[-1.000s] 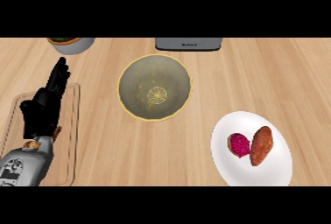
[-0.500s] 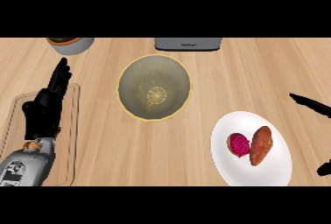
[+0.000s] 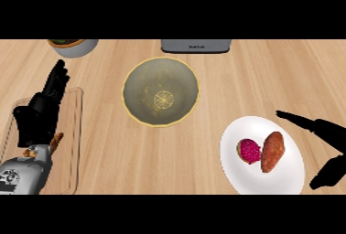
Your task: Pick the sweet potato from the plate and place it in the bowl
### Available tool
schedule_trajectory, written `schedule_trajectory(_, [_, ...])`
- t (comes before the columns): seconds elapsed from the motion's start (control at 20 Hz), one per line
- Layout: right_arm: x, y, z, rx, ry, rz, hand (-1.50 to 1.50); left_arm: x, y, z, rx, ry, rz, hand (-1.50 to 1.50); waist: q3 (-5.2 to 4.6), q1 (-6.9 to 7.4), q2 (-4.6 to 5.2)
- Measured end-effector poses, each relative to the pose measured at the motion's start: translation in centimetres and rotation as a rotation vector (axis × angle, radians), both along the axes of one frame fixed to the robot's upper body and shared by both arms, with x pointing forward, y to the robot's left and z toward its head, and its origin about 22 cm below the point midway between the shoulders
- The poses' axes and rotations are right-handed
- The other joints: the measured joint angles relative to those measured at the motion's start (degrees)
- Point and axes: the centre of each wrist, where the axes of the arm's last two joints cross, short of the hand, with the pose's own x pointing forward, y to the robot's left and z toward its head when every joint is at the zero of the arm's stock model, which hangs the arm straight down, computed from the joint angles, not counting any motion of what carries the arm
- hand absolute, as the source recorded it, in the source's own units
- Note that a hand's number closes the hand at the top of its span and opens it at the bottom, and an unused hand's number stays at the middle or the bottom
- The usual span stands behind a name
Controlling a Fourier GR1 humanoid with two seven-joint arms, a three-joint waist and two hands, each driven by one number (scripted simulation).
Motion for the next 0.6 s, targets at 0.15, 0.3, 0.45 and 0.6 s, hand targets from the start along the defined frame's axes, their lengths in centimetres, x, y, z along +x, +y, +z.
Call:
schedule_trajectory(0.15, [0.1,1.0,-1.4,-0.04,0.023,-0.009,-1.5,0.2,-0.9,0.2,0.0,-0.003,0.002,0.0,0.02,-0.04,0.02])
schedule_trajectory(0.3, [0.5,1.9,-2.4,-0.049,0.03,-0.013,-1.5,0.1,-0.6,-0.2,0.002,-0.004,0.001,0.0,0.03,-0.05,0.04])
schedule_trajectory(0.45, [1.0,2.7,-3.3,-0.053,0.039,-0.018,-1.5,0.4,-0.2,-0.4,0.001,0.0,-0.001,0.0,0.03,-0.06,0.05])
schedule_trajectory(0.6, [1.5,3.0,-4.4,-0.055,0.046,-0.018,-1.5,0.4,0.1,-0.6,-0.004,0.0,0.0,0.0,0.03,-0.02,0.05])
